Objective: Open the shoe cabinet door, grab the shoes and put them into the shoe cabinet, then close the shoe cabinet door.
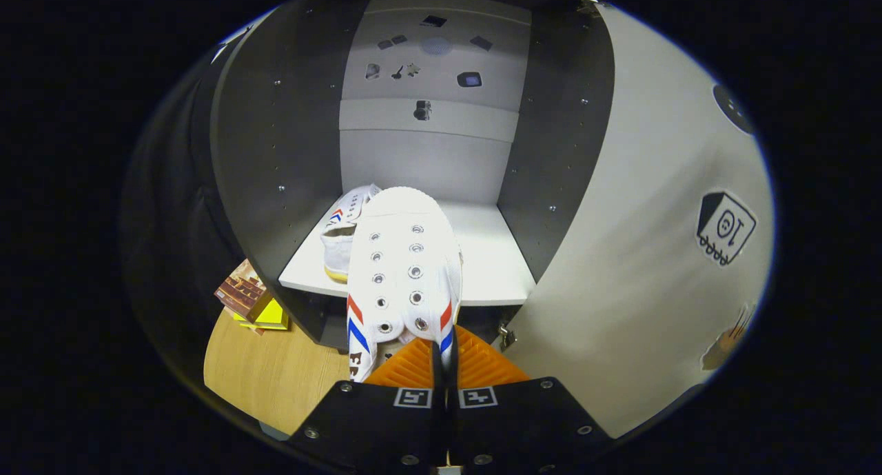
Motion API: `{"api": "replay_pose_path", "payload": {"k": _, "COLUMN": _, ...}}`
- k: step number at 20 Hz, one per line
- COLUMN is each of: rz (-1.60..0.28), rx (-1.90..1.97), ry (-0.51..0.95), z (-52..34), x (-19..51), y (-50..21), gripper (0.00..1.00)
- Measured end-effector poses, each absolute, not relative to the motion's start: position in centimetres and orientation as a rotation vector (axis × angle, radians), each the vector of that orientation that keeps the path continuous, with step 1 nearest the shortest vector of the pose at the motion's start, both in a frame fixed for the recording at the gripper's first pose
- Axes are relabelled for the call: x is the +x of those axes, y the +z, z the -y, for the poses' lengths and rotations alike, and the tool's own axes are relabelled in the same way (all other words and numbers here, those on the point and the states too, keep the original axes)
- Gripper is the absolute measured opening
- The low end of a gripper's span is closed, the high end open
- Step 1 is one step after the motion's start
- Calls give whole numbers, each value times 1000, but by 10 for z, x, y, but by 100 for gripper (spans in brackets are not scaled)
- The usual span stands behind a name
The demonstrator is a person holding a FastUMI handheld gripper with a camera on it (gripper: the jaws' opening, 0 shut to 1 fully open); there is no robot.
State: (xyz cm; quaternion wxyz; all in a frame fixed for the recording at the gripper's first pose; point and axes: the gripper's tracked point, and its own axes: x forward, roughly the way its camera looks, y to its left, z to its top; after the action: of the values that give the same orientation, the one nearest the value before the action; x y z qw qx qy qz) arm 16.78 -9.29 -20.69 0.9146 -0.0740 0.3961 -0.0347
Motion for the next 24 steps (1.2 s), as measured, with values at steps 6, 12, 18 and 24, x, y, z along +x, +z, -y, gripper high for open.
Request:
{"api": "replay_pose_path", "payload": {"k": 6, "rz": -772, "rx": -139, "ry": -111, "z": 100, "x": 218, "y": -190, "gripper": 0}}
{"api": "replay_pose_path", "payload": {"k": 12, "rz": -777, "rx": -117, "ry": -117, "z": 93, "x": 270, "y": -195, "gripper": 0}}
{"api": "replay_pose_path", "payload": {"k": 18, "rz": -816, "rx": -104, "ry": -124, "z": 96, "x": 306, "y": -217, "gripper": 0}}
{"api": "replay_pose_path", "payload": {"k": 24, "rz": -924, "rx": -115, "ry": -155, "z": 108, "x": 325, "y": -260, "gripper": 0}}
